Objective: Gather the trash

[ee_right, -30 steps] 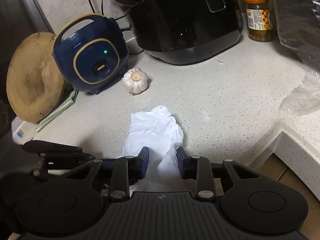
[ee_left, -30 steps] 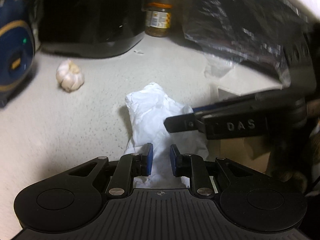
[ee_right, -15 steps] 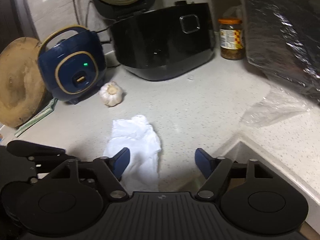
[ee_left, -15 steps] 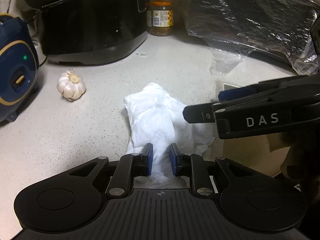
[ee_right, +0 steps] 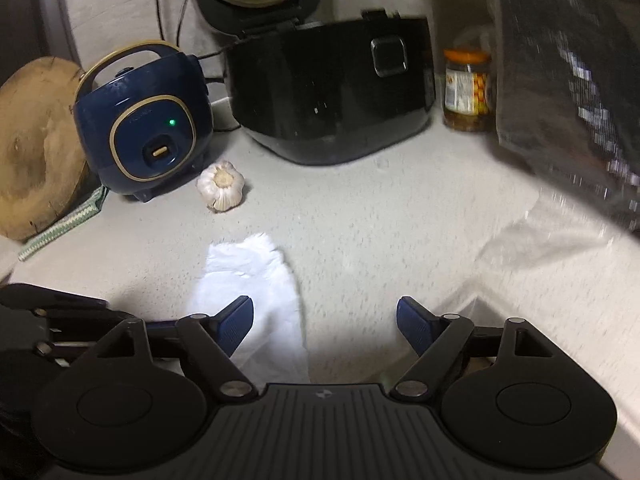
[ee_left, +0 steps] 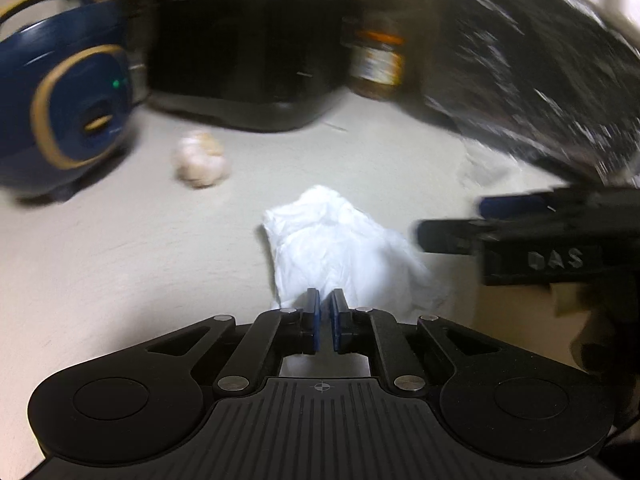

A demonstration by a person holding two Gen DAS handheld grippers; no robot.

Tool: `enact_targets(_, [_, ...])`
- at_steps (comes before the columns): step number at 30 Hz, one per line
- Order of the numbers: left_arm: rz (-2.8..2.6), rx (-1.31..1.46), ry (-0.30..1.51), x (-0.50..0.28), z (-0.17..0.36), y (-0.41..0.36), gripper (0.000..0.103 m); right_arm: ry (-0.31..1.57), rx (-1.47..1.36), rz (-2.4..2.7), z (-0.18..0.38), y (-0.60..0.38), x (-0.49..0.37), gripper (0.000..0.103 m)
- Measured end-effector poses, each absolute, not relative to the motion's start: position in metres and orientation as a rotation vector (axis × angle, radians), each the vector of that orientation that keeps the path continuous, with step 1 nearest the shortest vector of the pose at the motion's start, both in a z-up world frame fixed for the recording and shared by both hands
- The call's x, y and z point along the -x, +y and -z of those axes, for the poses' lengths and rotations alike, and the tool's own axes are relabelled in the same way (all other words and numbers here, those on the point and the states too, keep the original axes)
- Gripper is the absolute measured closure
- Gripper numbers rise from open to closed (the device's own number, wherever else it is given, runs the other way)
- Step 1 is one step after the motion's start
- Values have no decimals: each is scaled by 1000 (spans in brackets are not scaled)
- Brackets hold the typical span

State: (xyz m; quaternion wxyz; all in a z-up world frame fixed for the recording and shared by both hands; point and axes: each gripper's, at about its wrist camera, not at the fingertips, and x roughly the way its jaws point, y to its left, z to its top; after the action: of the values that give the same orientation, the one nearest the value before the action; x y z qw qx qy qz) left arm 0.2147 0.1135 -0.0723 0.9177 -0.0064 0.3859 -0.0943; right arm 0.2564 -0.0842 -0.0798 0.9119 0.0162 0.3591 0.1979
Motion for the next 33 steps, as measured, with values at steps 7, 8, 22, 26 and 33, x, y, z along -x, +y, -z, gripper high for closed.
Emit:
enact_targets(7, [22, 238, 737, -197, 57, 183, 94, 678, 119, -386, 68, -64, -263, 21])
enact_targets(8, [4, 256, 729, -195, 55, 191, 94, 674, 133, -386, 66, -60, -265, 19])
enact_targets(22, [-134, 425, 646, -153, 34, 255, 94, 530, 233, -540, 46, 24, -311, 10])
enact_targets(26, [-134, 440, 644, -147, 33, 259, 94, 572, 171, -618, 52, 51, -345, 10])
enact_targets(33, [-121, 481, 660, -151, 40, 265, 94, 720, 167, -564, 90, 98, -396, 13])
